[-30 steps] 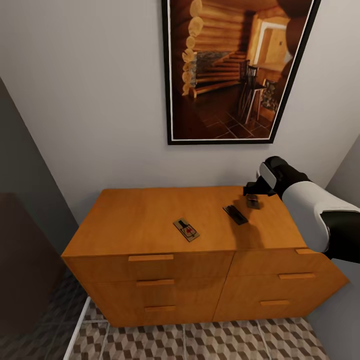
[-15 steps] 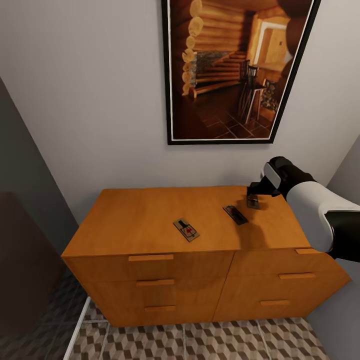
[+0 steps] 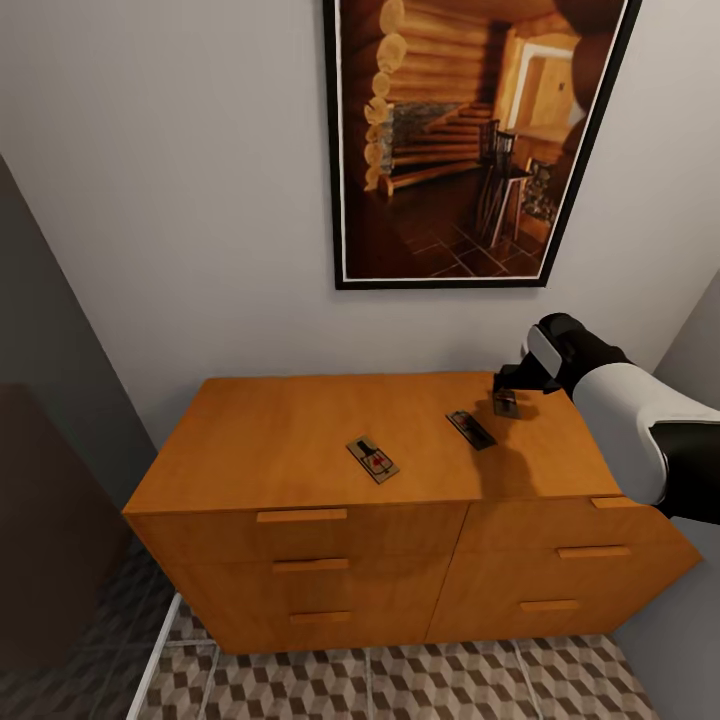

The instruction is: Take the four mousetraps from the cabinet in the bathroom and place them on the bathroom floor. Make sure all four end up on the same floor surface, and ensure that at least two of them are either under or directly next to the same bathroom sink.

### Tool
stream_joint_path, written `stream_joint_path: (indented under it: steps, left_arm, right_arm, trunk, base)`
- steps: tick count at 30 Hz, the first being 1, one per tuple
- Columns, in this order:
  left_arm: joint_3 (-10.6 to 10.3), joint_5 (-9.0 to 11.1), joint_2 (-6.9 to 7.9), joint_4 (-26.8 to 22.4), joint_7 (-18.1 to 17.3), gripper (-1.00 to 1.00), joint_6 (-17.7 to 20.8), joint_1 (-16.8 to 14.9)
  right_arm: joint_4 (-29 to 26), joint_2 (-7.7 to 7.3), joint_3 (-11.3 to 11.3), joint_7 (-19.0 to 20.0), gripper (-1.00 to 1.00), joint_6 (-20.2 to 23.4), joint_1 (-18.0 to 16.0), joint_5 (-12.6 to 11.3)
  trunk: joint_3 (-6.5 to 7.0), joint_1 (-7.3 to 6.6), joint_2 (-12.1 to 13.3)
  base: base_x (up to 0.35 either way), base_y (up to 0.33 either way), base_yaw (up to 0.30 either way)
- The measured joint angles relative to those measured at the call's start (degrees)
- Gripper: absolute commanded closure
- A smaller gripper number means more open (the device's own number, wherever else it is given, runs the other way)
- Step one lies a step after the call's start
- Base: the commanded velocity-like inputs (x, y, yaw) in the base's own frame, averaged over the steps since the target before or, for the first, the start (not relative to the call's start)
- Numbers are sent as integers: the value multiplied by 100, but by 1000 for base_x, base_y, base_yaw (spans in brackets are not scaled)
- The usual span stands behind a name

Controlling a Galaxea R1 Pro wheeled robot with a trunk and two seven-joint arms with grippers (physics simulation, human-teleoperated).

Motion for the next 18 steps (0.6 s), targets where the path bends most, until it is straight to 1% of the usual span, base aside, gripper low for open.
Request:
stream_joint_path:
  steps: [18]
  left_arm:
    - [-4,0,-1,0,0,-100,4,0]
  right_arm:
    - [11,0,1,132,-100,-7,1,1]
  trunk:
    - [0,0,0]
  base:
    - [0,0,0]
